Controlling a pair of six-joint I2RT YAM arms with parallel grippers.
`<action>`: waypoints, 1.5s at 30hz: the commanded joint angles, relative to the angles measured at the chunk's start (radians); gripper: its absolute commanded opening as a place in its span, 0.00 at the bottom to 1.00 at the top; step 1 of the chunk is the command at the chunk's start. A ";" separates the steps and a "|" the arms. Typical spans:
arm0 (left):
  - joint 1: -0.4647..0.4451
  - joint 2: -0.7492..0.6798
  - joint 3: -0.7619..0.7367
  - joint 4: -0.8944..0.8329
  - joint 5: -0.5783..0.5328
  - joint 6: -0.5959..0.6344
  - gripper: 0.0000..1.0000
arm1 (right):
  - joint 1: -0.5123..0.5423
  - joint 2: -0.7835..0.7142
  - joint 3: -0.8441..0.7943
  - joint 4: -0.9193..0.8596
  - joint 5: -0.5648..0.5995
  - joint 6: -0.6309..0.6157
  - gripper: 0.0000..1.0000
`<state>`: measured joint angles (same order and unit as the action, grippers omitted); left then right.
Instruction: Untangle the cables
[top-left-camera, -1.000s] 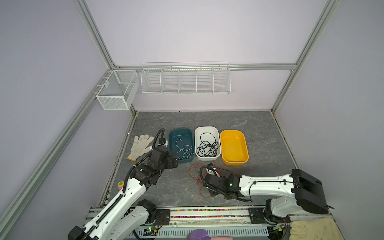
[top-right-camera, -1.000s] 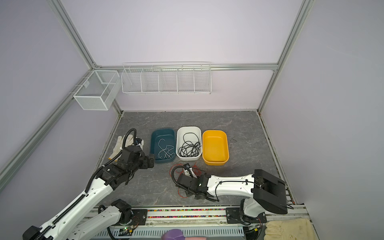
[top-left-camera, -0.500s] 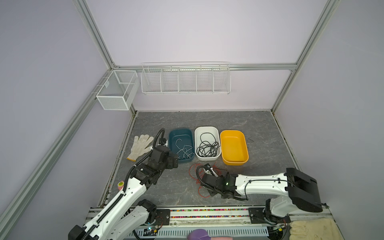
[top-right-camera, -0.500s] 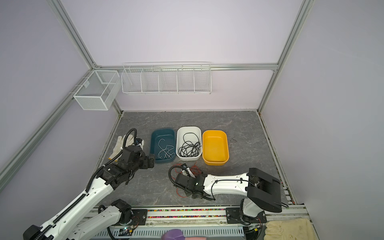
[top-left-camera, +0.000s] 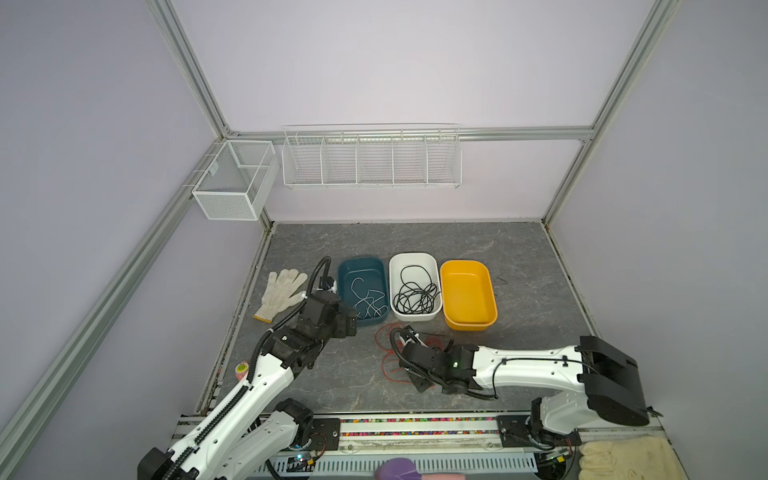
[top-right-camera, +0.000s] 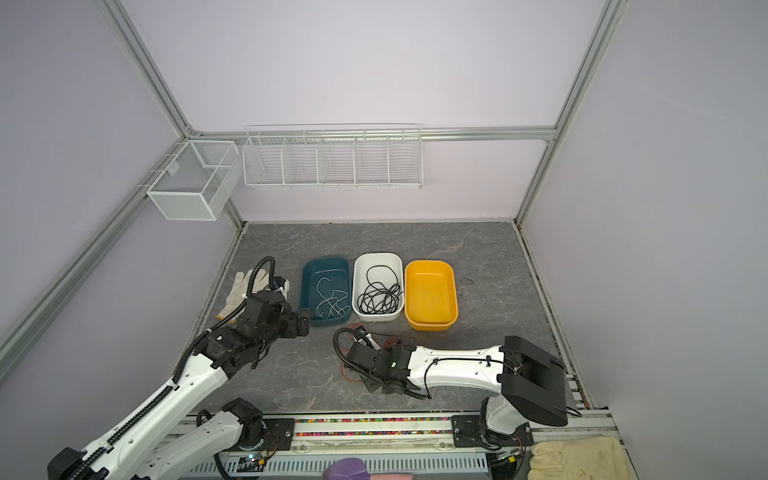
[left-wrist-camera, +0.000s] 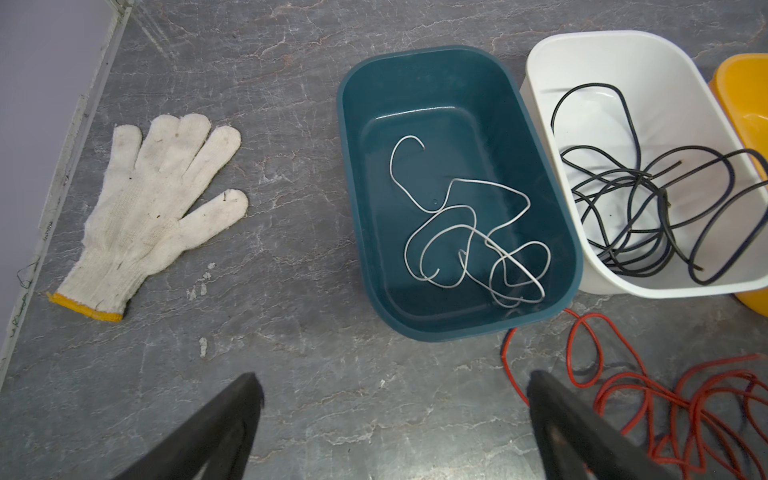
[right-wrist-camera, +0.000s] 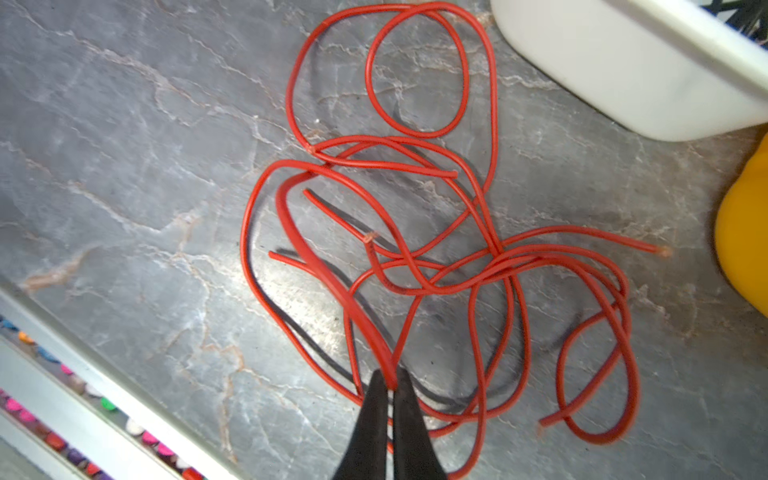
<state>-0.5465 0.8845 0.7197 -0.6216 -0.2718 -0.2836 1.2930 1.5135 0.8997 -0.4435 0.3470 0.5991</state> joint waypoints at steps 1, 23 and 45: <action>-0.006 -0.003 -0.002 -0.007 0.002 0.001 0.99 | 0.003 -0.040 -0.002 0.011 -0.037 -0.018 0.06; -0.010 -0.003 -0.003 -0.009 0.003 0.001 0.99 | 0.006 -0.289 -0.015 0.085 -0.138 -0.122 0.06; -0.012 0.009 -0.006 -0.009 0.010 0.001 0.99 | 0.003 -0.479 0.031 0.083 -0.182 -0.255 0.06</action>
<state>-0.5529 0.8894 0.7197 -0.6220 -0.2672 -0.2836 1.2938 1.0664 0.8818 -0.3641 0.1772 0.3866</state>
